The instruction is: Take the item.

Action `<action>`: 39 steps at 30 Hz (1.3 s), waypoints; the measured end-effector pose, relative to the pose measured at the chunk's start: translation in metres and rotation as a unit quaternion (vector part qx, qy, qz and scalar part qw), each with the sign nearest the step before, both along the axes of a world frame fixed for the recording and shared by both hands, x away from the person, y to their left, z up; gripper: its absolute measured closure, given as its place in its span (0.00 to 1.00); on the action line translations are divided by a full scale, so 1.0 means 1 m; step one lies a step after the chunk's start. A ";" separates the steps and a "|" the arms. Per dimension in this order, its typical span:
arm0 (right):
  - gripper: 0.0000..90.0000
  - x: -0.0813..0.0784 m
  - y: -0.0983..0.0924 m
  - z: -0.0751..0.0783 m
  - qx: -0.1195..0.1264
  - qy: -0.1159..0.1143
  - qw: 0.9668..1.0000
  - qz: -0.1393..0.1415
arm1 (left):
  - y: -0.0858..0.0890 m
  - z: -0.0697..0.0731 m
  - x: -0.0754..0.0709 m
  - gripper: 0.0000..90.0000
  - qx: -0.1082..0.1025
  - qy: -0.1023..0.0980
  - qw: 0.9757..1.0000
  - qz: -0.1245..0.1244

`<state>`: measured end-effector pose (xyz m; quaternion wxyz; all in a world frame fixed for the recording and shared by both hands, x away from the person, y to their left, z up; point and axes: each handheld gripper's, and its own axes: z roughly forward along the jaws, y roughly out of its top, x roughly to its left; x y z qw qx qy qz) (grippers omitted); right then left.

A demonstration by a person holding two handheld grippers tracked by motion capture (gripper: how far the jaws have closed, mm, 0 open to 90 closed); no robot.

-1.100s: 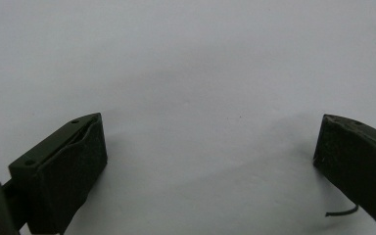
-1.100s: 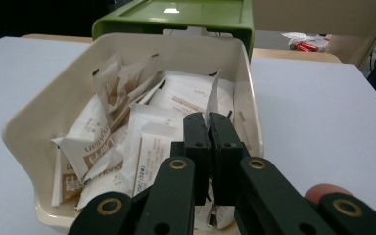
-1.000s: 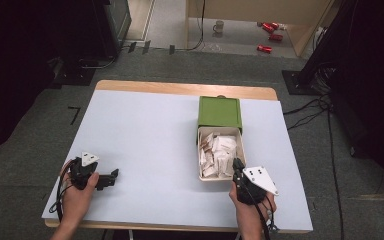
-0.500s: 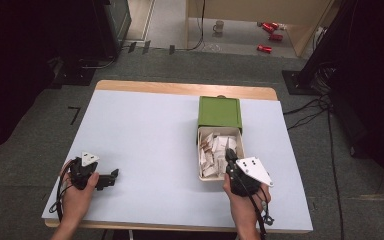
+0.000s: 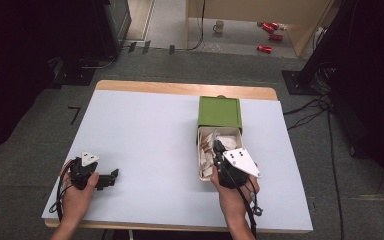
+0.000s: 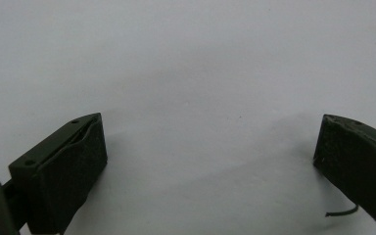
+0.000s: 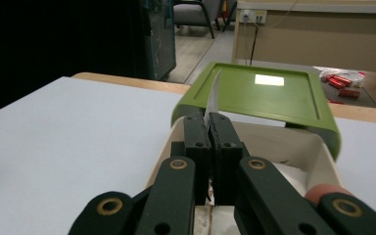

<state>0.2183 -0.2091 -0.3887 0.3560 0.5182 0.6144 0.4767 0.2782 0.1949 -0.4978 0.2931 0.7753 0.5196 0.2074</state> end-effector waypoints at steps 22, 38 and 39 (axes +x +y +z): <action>0.99 0.022 0.054 -0.001 0.007 0.005 0.999 0.049 | 0.000 0.000 0.000 0.00 0.000 0.001 1.000 0.000; 0.99 0.030 0.086 -0.019 -0.004 0.018 0.998 0.065 | 0.000 0.000 0.000 0.00 0.000 0.000 1.000 0.000; 0.99 0.031 0.090 -0.022 -0.005 0.021 0.998 0.067 | 0.000 0.000 0.000 0.00 0.000 0.000 1.000 0.000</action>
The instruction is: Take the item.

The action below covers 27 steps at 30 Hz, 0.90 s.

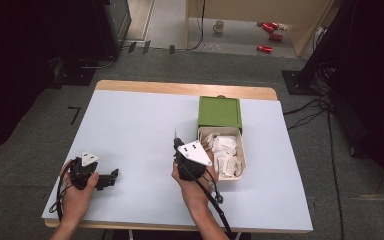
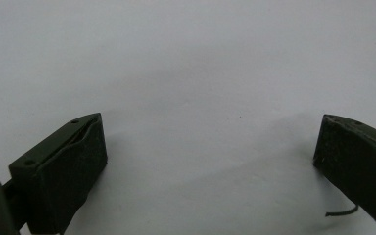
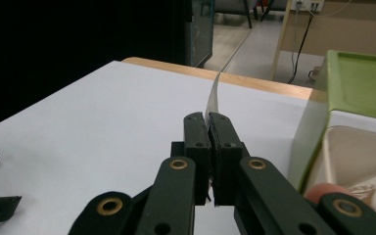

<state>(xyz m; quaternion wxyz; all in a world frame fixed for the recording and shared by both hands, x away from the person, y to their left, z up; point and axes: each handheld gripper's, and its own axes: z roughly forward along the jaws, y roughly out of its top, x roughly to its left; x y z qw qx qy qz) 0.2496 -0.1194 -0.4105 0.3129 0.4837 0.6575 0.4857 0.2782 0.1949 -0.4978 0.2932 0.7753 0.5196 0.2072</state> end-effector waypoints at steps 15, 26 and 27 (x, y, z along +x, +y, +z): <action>0.99 0.009 0.021 -0.033 -0.017 0.021 1.000 -0.008 | 0.000 0.000 0.000 0.00 0.000 0.000 1.000 0.000; 0.99 0.010 0.030 -0.054 -0.037 0.030 0.999 -0.013 | 0.000 0.000 0.000 0.00 0.000 0.000 1.000 0.000; 0.99 0.010 0.032 -0.058 -0.042 0.032 0.999 -0.011 | 0.000 0.000 0.000 0.00 0.000 0.000 1.000 0.000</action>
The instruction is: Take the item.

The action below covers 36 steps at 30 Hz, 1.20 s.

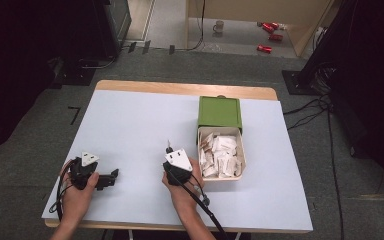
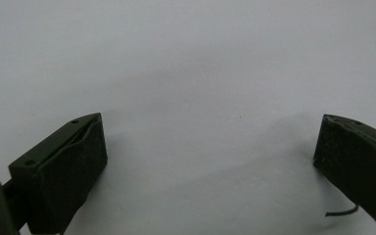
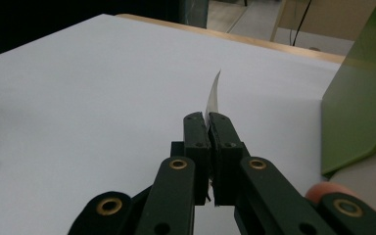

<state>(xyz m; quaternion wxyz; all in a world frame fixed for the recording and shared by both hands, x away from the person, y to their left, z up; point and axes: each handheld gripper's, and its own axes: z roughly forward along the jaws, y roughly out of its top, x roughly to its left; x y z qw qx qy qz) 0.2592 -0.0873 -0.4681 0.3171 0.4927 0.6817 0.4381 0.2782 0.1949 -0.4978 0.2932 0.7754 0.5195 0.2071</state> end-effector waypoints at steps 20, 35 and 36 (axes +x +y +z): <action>0.98 0.000 0.013 -0.026 -0.005 0.040 0.999 0.019 | 0.000 0.000 0.000 0.00 0.000 -0.001 1.000 0.000; 0.79 -0.002 0.020 -0.026 0.028 0.046 0.998 0.045 | 0.000 0.000 0.000 0.00 0.000 0.000 1.000 0.000; 0.77 -0.003 0.021 -0.026 0.029 0.044 0.997 0.047 | 0.000 0.000 0.000 0.00 0.000 0.000 1.000 0.000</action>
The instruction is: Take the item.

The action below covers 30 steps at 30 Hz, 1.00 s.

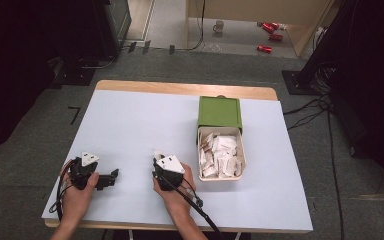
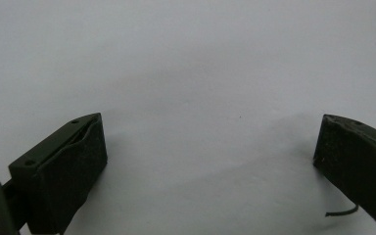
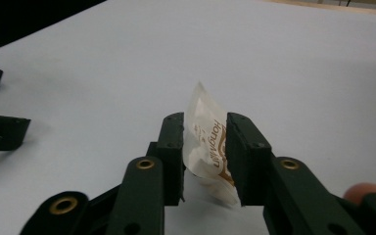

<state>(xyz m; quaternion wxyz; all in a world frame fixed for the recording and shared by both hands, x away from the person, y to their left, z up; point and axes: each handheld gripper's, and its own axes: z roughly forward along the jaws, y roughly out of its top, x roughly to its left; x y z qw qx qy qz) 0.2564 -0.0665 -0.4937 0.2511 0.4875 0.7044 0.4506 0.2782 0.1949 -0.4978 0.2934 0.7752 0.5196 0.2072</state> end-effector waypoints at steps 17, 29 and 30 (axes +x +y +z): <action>0.60 -0.005 0.003 0.023 0.016 -0.020 1.000 0.008 | 0.000 0.000 0.000 0.00 0.000 0.000 1.000 0.000; 0.54 -0.011 -0.002 0.047 0.016 -0.029 0.999 0.004 | 0.000 0.000 0.000 0.00 0.000 0.000 1.000 0.000; 0.54 -0.011 -0.002 0.047 0.016 -0.029 0.999 0.004 | 0.000 0.000 0.000 0.00 0.000 0.000 1.000 0.000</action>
